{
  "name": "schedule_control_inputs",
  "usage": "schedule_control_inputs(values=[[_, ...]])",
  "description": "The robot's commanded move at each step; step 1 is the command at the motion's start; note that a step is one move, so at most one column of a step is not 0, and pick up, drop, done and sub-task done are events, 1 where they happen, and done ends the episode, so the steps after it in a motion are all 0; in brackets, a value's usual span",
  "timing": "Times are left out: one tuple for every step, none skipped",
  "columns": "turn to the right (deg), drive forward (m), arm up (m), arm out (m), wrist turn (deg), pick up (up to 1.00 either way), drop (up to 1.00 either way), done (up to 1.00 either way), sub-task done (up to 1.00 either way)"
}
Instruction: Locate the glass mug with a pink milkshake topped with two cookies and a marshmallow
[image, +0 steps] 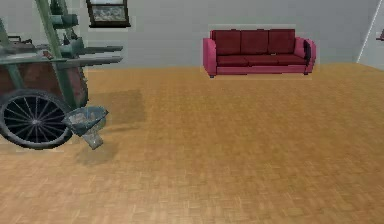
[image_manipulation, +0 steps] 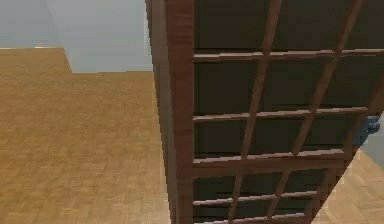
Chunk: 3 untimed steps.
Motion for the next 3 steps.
schedule_control_inputs(values=[[0.0,0.35,0.0,0.0,0.0,0.0,0.0,0.0,0.0],[-45.0,0.0,0.0,0.0,0.0,0.0,0.0,0.0,0.0],[-45.0,0.0,0.0,0.0,0.0,0.0,0.0,0.0,0.0]])
